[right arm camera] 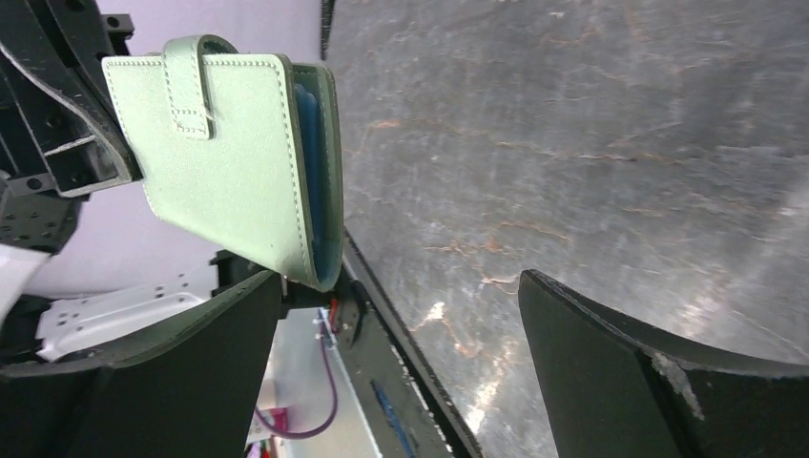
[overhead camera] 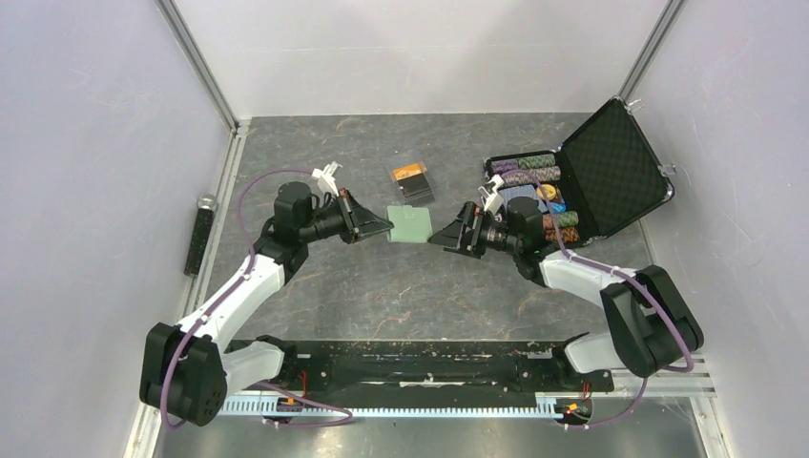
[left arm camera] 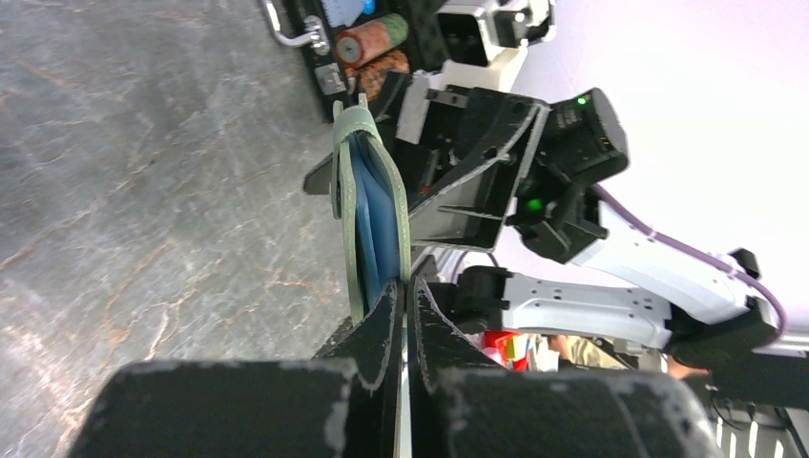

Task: Put the credit cards into the card holder
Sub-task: Open the card holder at the center of the board.

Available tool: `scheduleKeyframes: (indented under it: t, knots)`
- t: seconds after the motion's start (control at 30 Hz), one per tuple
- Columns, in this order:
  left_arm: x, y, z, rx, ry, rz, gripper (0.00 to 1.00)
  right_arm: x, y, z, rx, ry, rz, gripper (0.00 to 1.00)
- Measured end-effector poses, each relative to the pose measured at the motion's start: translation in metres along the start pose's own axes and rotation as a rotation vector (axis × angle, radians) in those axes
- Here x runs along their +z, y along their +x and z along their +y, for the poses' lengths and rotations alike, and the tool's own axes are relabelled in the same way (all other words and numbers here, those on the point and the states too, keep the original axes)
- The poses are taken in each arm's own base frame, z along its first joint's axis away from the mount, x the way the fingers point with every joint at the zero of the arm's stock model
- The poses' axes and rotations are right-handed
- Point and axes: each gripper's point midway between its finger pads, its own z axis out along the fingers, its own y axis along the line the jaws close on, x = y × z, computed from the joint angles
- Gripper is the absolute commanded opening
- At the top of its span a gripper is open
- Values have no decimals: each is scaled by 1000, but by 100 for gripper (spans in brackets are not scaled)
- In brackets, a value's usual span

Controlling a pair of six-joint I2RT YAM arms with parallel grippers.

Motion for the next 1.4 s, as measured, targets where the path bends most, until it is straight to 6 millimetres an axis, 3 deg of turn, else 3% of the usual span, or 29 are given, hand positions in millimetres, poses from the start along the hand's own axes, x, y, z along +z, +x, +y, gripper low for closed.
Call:
scheduleKeyframes:
  t: [0.17, 0.4, 0.47, 0.57, 0.73, 0.77, 0.87, 0.97, 1.13, 1.4]
  knots:
    - [-1, -2, -15, 3, 62, 2, 2, 9, 2, 21, 30, -76, 26, 98]
    - [-1, -3, -20, -8, 88, 0, 2, 16, -14, 59, 36, -212, 4, 78]
    - [-1, -1, -18, -19, 87, 1, 2, 17, -19, 68, 37, -247, 0, 66]
    - [-2, 1, -17, -26, 88, 1, 4, 20, -27, 78, 34, -281, -9, 39]
    - [-7, -3, -25, -5, 109, -27, 25, 24, -29, 77, 58, -285, 0, 0]
    - [-7, -3, -23, -8, 104, -31, 32, 24, -28, 79, 58, -291, 6, 0]
    - [-6, -2, -15, -30, 74, -35, 66, 24, -30, 83, 42, -300, 14, 0]
    - [-6, -1, -5, -48, 22, -44, 84, 26, -27, 80, 25, -283, 25, 0]
    - [-11, 0, 15, -81, -102, -73, 89, 25, -18, 73, 11, -239, 55, 0]
    - [-13, 7, 31, -109, -168, -56, 90, 18, -25, 89, -49, -255, 40, 0]
